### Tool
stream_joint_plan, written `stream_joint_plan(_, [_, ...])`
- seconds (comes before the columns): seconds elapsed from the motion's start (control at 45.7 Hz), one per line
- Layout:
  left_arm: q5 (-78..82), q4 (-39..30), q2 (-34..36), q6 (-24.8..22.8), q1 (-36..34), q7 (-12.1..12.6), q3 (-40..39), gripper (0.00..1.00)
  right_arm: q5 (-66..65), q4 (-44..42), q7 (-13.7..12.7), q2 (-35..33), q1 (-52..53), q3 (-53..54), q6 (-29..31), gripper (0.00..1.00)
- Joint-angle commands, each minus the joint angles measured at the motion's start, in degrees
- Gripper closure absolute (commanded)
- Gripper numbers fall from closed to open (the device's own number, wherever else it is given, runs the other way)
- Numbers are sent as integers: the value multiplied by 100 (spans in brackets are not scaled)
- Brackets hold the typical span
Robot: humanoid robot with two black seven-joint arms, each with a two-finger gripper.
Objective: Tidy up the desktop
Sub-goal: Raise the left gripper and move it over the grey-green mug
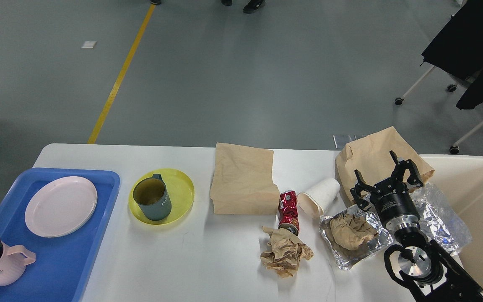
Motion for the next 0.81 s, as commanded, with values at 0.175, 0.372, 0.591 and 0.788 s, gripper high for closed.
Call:
stream_joint_plan(0.175, [-272, -1321, 212, -244, -2003, -8, 1643, 6, 0, 0, -1, 0, 0, 0, 0, 0])
stream_joint_plan(0.372, [-1009, -2534, -482, -280, -4420, -25, 3629, 4, 0, 0, -1, 0, 0, 0, 0, 0])
stream_joint_plan(0.591, [-2258, -3721, -1958, -271, -6276, -17, 4641, 4, 0, 0, -1, 0, 0, 0, 0, 0])
stream_joint_plan(0.788, [-3119, -4793, -3495, -236, -7497, 10, 4493, 4, 0, 0, -1, 0, 0, 0, 0, 0])
